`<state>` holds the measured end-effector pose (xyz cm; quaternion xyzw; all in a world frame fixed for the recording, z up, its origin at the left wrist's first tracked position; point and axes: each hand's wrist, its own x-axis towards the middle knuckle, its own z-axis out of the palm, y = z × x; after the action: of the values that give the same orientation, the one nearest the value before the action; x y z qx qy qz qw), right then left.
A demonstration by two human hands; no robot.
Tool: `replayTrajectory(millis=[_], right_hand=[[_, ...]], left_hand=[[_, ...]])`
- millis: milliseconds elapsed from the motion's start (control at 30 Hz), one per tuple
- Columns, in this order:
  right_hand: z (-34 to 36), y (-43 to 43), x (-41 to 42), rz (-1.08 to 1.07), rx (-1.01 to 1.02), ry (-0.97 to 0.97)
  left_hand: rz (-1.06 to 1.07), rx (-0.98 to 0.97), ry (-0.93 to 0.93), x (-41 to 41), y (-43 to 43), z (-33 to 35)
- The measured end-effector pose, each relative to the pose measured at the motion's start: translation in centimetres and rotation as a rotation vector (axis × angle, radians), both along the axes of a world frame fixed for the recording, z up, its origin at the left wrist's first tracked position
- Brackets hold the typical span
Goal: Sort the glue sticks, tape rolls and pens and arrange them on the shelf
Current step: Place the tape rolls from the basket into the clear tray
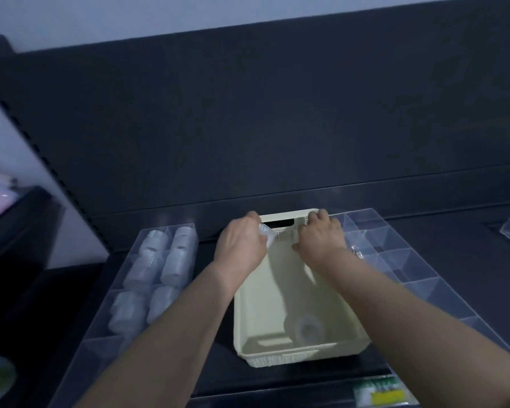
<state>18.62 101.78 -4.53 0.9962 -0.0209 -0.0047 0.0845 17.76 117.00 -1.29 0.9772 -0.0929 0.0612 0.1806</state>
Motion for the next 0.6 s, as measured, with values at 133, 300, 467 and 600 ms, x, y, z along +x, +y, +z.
replayTrajectory(millis=[133, 300, 467, 600], right_hand=[[-0.8, 1.6, 1.0, 0.049, -0.023, -0.07], [-0.8, 1.8, 0.5, 0.026, 0.281, 0.01], [2.3, 2.6, -2.0, 0.06, 0.583, -0.098], [4.4, 6.1, -5.1, 0.115, 0.712, -0.185]], left_hand=[[0.018, -0.019, -0.002, 0.0, 0.5, -0.3], [0.009, -0.121, -0.048, 0.1, 2.1, -0.1], [0.021, -0.236, -0.075, -0.2, 6.0, 0.9], [0.01, -0.221, -0.055, -2.0, 10.2, 1.8]])
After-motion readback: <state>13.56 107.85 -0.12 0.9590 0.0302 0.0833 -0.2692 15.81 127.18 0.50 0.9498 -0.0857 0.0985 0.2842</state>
